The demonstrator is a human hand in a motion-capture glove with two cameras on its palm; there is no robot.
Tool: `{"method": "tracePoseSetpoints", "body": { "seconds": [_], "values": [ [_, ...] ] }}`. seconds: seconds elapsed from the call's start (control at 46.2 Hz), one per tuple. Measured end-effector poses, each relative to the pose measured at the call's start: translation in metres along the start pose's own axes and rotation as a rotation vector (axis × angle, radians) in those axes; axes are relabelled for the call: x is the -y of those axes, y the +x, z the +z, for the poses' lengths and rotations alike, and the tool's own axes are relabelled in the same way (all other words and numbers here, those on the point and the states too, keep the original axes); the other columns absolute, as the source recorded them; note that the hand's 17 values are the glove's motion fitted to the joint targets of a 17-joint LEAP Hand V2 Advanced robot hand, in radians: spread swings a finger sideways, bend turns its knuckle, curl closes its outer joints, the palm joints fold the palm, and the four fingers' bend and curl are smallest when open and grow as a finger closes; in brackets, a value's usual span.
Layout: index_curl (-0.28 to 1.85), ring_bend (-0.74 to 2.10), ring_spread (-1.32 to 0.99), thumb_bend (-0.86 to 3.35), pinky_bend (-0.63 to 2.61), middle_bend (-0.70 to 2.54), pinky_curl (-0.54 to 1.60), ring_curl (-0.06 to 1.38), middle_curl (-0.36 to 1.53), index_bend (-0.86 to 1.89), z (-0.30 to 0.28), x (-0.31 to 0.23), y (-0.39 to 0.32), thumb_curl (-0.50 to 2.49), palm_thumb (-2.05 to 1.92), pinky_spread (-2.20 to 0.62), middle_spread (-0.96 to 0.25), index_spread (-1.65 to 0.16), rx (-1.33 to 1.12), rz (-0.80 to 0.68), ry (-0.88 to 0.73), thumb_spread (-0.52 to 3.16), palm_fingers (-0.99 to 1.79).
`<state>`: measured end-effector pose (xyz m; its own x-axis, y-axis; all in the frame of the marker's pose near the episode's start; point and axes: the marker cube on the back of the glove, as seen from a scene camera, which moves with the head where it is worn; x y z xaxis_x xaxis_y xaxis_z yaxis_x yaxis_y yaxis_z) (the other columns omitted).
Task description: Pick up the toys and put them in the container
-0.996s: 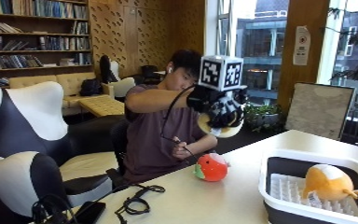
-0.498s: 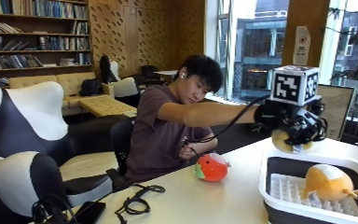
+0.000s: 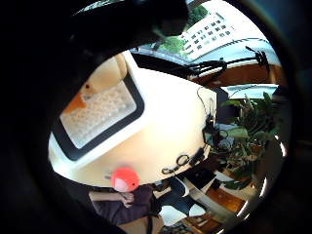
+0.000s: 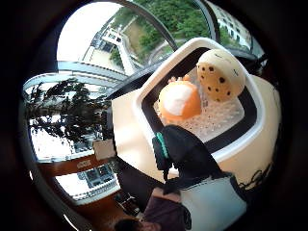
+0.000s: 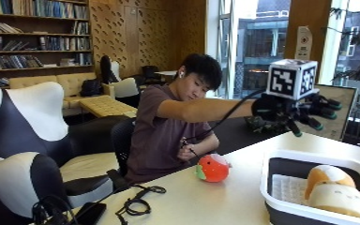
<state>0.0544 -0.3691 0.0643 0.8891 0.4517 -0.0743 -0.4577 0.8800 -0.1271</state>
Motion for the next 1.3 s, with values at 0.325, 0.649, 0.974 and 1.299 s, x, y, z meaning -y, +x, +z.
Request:
{"method": "tracePoseSetpoints", "body": {
  "seconds": [0.325,0.649,0.974,1.299],
  "values": [
    [0.17,0.32,0.06,-0.02,1.07,0.09,0.39,0.39,0.33,0.02,-0.104,-0.113,0.026,0.49,0.03,0.07,0.12,-0.14,-0.143,-0.087,0.104,1.20,-0.39],
    [0.12,0.36,0.07,-0.02,1.06,0.12,0.37,0.40,0.27,0.02,-0.020,-0.220,0.053,0.42,0.03,0.07,0.12,-0.13,-0.307,-0.271,-0.016,1.26,-0.29],
    [0.10,0.43,0.07,-0.02,1.18,0.12,0.39,0.41,0.23,0.04,0.178,-0.257,0.065,0.38,0.02,0.07,0.10,-0.14,-0.244,-0.384,-0.428,1.27,-0.28],
    [0.09,0.76,0.02,0.07,1.30,0.15,0.40,0.49,0.20,0.11,0.248,-0.258,0.064,0.40,0.18,-0.06,0.10,-0.23,-0.301,-0.473,-0.279,1.26,0.10]
  ]
}}
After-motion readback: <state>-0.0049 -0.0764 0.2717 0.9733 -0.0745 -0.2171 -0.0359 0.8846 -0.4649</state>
